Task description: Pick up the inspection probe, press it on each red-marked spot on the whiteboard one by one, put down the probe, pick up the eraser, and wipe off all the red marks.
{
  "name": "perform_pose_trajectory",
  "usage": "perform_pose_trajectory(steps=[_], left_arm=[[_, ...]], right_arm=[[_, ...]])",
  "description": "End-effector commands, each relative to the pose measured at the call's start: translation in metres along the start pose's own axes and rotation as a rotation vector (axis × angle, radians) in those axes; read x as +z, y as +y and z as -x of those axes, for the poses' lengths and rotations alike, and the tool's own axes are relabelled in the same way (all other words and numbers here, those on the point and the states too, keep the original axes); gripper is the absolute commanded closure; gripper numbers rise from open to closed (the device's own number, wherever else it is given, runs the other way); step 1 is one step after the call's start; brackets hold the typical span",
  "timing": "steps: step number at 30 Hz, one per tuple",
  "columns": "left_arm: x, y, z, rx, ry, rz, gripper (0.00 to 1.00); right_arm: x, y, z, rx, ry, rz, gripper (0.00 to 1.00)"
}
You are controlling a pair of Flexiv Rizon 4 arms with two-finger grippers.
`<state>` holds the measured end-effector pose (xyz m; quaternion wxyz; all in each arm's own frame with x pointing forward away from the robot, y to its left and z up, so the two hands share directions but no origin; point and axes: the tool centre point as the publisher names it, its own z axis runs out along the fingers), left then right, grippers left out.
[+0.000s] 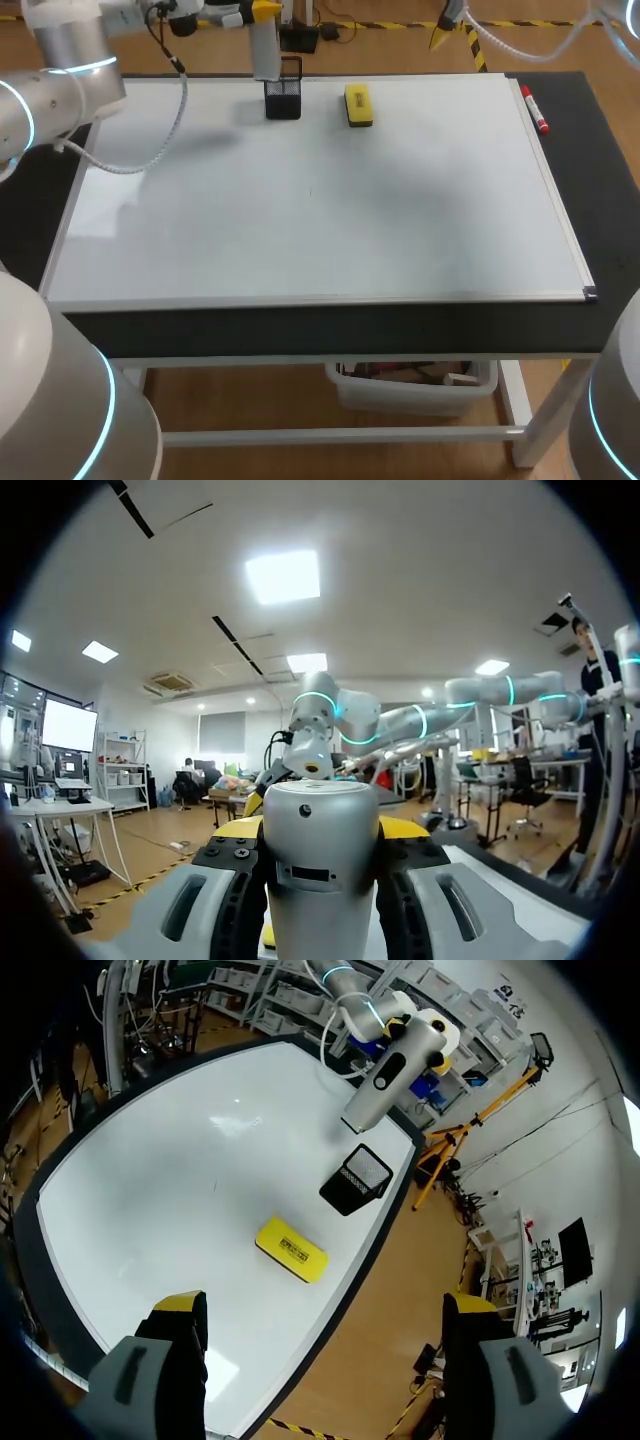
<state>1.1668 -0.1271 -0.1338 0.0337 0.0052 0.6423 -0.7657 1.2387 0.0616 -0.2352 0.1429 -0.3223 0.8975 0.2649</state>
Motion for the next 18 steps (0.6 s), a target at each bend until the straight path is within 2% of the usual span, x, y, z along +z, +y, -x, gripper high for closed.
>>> perform_pose_trajectory(steps=[1,18], left_arm=[[0.008,0.007,0.015,-0.001,0.04,-0.017,1.0],[0.023,0.02,0.043,-0.006,0.013,-0.018,1.0]], right_arm=[[-0.003,0.004,-0.001,-0.001,0.004,-0.01,0.0],[-0.003,0.004,-0.001,-0.001,0.004,-0.01,0.0]])
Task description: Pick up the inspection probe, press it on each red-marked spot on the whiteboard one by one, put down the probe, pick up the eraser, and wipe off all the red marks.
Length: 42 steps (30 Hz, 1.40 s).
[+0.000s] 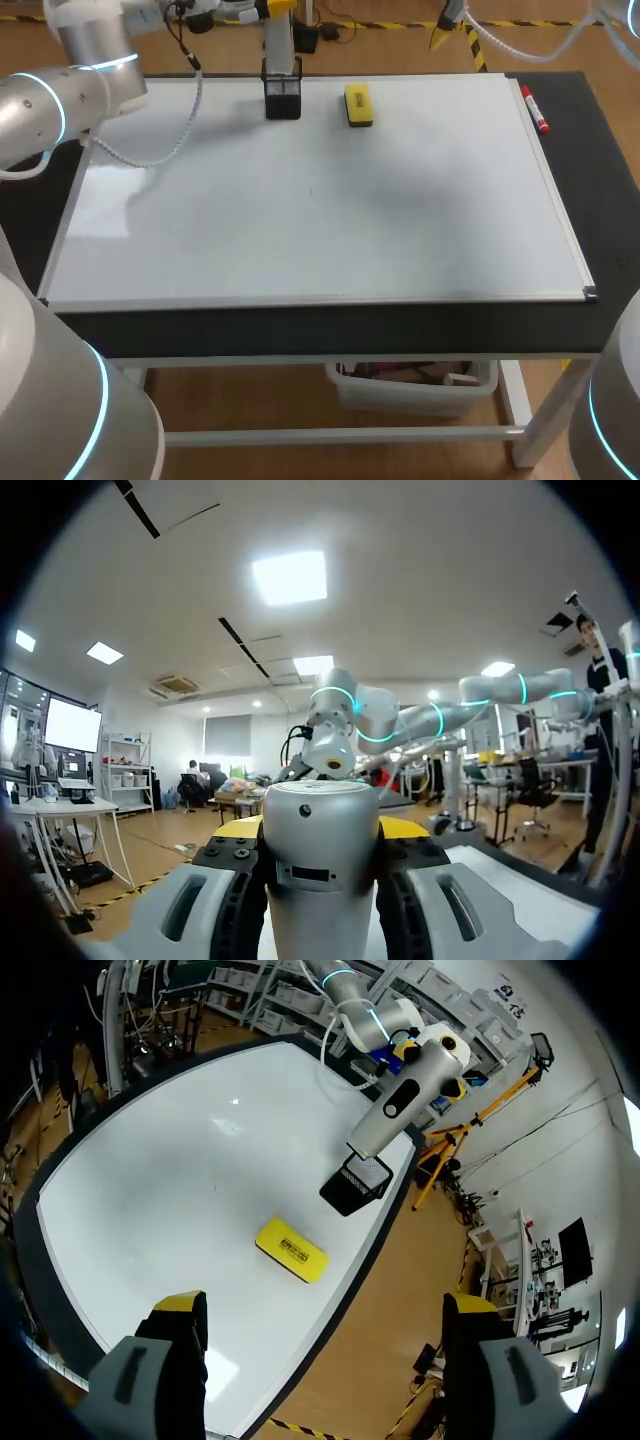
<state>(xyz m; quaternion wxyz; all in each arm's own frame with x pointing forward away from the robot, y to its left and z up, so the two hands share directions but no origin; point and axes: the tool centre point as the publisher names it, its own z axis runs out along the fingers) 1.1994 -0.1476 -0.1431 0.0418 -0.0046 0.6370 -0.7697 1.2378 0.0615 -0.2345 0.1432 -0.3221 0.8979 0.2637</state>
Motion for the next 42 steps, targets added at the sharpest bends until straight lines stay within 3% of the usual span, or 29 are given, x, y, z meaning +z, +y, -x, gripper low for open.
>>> perform_pose_trajectory(steps=[1,20,42], left_arm=[[0.004,0.007,0.014,-0.006,0.036,-0.002,1.0],[0.002,0.02,0.034,-0.015,0.023,-0.007,1.0],[-0.004,0.049,0.046,-0.04,0.013,-0.011,1.0]], right_arm=[[-0.003,0.003,-0.001,-0.001,0.003,-0.008,0.0],[-0.003,0.003,-0.001,-0.001,0.003,-0.008,0.0],[-0.003,0.003,-0.001,-0.001,0.003,-0.008,0.0]])
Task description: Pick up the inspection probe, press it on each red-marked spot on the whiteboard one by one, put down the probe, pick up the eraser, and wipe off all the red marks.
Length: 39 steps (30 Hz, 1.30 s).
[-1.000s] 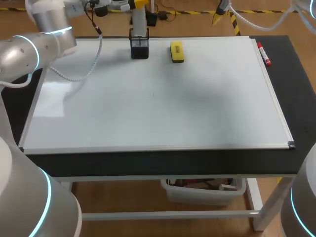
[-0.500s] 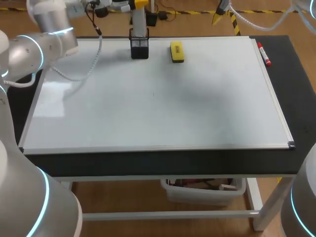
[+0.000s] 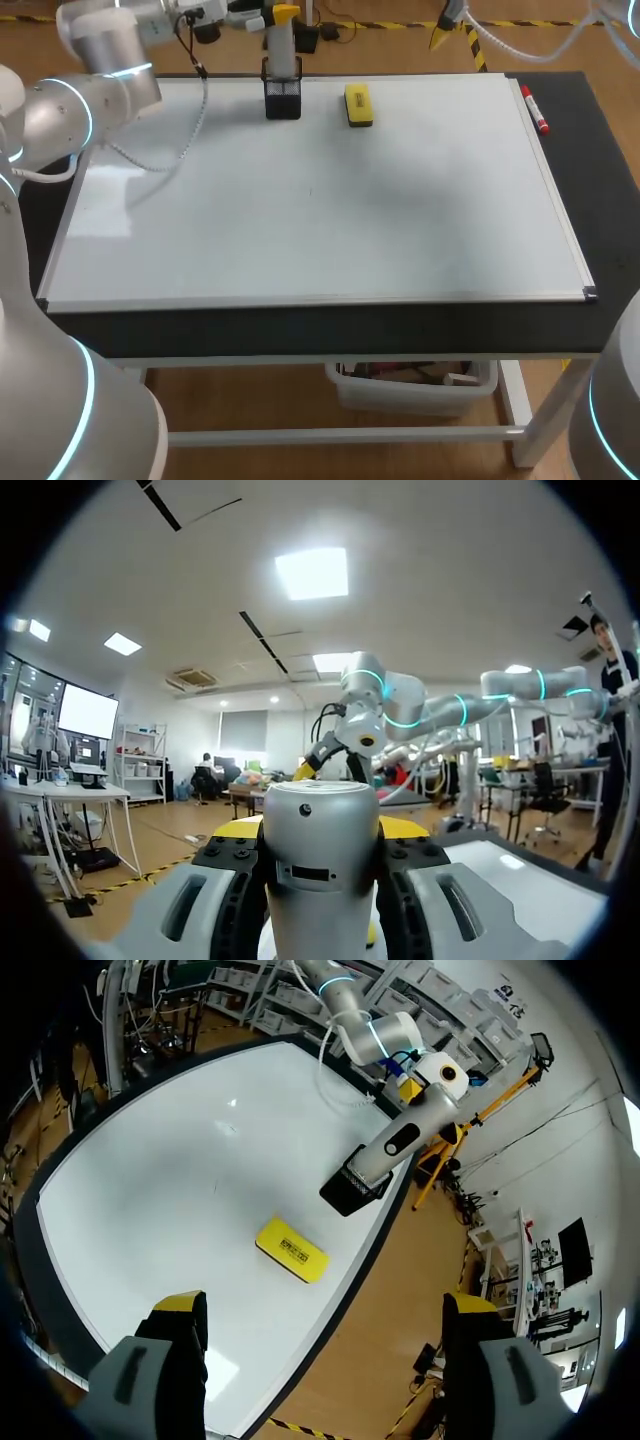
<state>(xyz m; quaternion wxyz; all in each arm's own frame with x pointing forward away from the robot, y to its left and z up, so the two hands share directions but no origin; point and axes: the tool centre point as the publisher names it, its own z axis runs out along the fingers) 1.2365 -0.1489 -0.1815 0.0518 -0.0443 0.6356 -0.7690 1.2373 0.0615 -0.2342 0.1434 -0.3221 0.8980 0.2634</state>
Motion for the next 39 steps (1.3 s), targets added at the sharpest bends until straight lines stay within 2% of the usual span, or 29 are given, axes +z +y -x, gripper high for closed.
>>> perform_pose_trajectory(steps=[1,14,39], left_arm=[[0.0,0.01,0.012,-0.009,0.087,-0.011,1.0],[-0.006,0.033,0.016,-0.038,0.1,-0.007,1.0],[-0.011,0.057,0.017,-0.04,0.176,0.015,1.0]], right_arm=[[-0.002,0.002,0.0,-0.001,0.004,-0.007,0.0],[-0.002,0.002,0.0,-0.001,0.004,-0.007,0.0],[-0.002,0.002,0.0,-0.001,0.004,-0.007,0.0]])
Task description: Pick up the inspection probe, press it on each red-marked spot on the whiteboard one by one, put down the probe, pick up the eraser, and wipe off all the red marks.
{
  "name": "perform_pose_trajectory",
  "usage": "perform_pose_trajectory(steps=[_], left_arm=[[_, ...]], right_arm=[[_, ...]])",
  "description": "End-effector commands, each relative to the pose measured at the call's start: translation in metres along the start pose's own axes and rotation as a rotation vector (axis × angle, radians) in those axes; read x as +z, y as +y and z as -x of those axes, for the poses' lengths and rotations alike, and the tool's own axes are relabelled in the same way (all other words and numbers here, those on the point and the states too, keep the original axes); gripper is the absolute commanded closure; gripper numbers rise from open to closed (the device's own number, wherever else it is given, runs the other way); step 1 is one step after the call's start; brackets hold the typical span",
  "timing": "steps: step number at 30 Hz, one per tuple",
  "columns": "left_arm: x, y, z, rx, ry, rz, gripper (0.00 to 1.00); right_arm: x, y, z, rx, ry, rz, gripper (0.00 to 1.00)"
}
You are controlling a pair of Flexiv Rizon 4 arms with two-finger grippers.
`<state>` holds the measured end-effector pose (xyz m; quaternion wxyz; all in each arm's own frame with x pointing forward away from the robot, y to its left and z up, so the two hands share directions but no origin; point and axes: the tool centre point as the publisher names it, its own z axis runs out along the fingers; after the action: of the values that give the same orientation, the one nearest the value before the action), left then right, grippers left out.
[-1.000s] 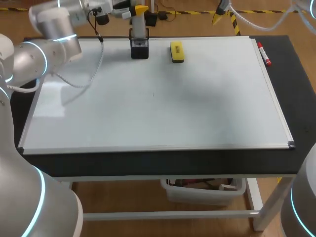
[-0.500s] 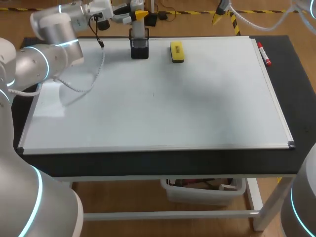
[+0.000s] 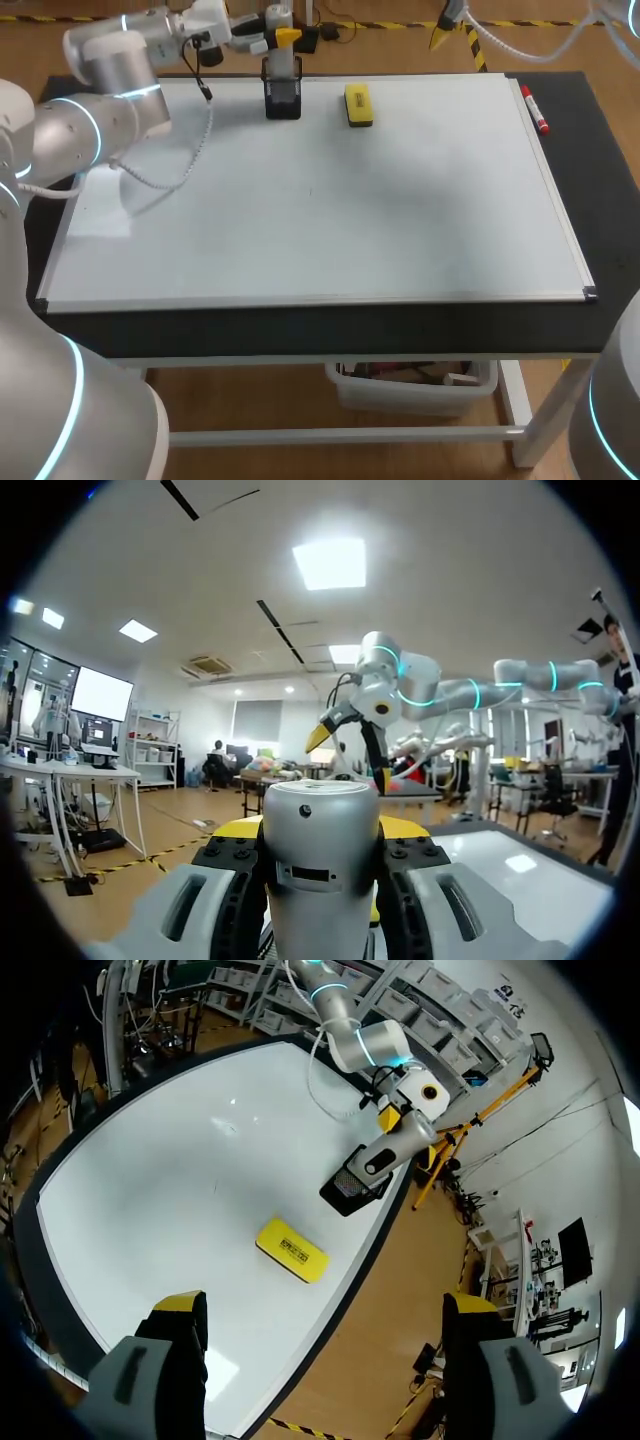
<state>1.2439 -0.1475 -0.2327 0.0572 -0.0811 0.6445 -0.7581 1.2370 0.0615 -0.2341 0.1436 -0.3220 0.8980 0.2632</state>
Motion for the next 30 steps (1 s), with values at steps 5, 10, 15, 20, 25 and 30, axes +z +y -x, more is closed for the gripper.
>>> perform_pose_trajectory(steps=[5,10,15,20,25,30], left_arm=[[0.0,0.011,0.01,0.001,0.258,-0.018,1.0],[0.001,0.015,0.011,-0.004,0.266,-0.016,1.0],[0.001,0.018,0.012,-0.005,0.275,-0.017,1.0],[0.002,0.021,0.013,-0.007,0.282,-0.016,1.0],[0.002,0.022,0.015,-0.007,0.291,-0.011,1.0],[0.002,0.027,0.016,-0.01,0.295,-0.01,1.0]], right_arm=[[-0.002,0.002,0.0,-0.001,0.004,-0.006,0.0],[-0.002,0.002,0.0,-0.001,0.004,-0.006,0.0],[-0.002,0.002,0.0,-0.001,0.004,-0.006,0.0],[-0.002,0.002,0.0,-0.001,0.004,-0.006,0.0],[-0.002,0.002,0.0,-0.001,0.004,-0.006,0.0],[-0.002,0.002,0.0,-0.001,0.004,-0.006,0.0]])
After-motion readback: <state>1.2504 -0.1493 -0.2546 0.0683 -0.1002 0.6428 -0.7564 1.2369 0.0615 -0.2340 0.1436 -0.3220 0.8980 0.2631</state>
